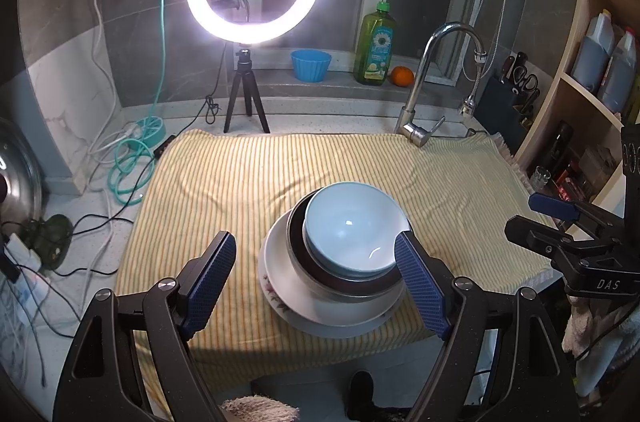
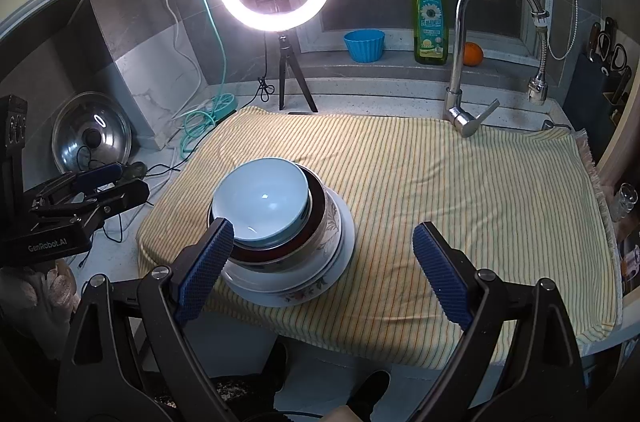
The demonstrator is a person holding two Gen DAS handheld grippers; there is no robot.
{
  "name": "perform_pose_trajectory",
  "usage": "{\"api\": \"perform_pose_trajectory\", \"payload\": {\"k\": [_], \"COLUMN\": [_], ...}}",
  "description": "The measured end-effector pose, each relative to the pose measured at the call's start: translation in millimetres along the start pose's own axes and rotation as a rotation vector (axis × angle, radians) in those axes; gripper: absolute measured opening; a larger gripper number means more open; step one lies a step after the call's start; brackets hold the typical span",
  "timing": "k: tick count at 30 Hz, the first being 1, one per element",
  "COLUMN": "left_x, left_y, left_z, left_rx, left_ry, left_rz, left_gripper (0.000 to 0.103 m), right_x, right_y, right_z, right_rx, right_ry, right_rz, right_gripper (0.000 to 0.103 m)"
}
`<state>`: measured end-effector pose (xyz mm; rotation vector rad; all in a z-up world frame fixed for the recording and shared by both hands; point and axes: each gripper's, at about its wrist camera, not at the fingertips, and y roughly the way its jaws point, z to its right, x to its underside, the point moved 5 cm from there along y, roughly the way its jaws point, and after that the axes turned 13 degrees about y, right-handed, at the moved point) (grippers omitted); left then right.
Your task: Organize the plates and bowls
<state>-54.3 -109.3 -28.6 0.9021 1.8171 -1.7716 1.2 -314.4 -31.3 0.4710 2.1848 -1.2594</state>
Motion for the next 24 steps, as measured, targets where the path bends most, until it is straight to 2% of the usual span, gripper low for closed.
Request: {"api": "perform_pose_trajectory", "payload": {"k": [19, 24], "left_x": [-0.7, -2.0], "left_y": [1.0, 0.0], "left_z": [-3.4, -2.7], "left_rx": [-0.027, -0.03], "left_ry": [-0.006, 0.004], "left_rz": [-0.012, 0.013], "left_gripper": [0.082, 0.082], "right_x": [1.7, 1.4], "right_y": [9.7, 10.7], "right_z": [2.1, 1.4], "right_rx": [0.015, 0.023], "right_ry": [-0.005, -0.006], "right_rz": [-0.021, -0.024], "right_gripper": [0.093, 0.093]}}
